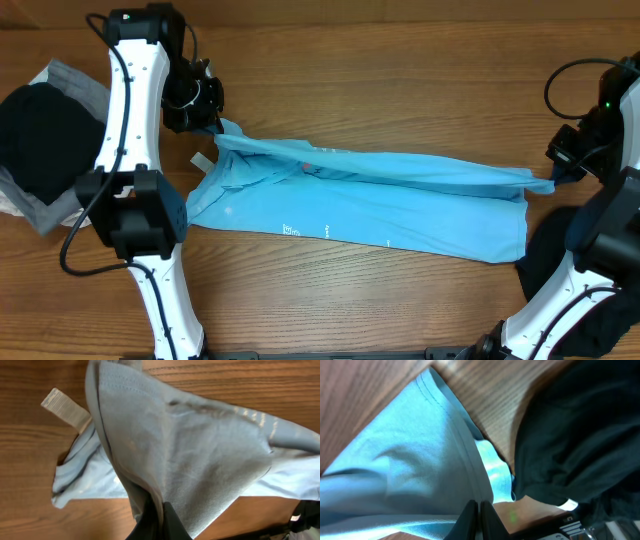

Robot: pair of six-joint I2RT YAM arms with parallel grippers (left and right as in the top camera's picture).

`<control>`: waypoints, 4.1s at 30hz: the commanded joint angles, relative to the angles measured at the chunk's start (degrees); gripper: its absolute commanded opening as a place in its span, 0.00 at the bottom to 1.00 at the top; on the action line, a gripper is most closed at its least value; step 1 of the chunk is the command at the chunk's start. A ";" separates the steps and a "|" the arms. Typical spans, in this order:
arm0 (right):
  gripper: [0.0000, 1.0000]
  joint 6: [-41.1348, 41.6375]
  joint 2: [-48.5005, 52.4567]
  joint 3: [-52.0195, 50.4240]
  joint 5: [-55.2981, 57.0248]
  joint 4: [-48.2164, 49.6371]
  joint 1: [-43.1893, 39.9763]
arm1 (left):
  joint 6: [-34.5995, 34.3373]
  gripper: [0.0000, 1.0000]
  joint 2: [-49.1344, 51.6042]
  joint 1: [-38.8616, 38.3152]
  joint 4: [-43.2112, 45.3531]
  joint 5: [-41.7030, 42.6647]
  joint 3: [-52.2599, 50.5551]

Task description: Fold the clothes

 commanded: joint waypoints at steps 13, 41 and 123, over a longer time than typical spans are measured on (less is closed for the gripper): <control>0.04 -1.01 -2.29 -11.65 0.42 0.02 -0.35 | 1.29 0.04 -10.78 0.35 -0.35 -6.78 -18.58; 0.11 -0.31 -2.29 -22.64 2.10 3.82 -0.35 | -2.43 0.09 -11.26 0.35 5.01 -17.97 -32.68; 0.04 -14.21 -2.54 -12.68 -9.11 15.65 0.52 | -3.85 0.31 -17.20 -1.70 19.89 -7.76 -28.87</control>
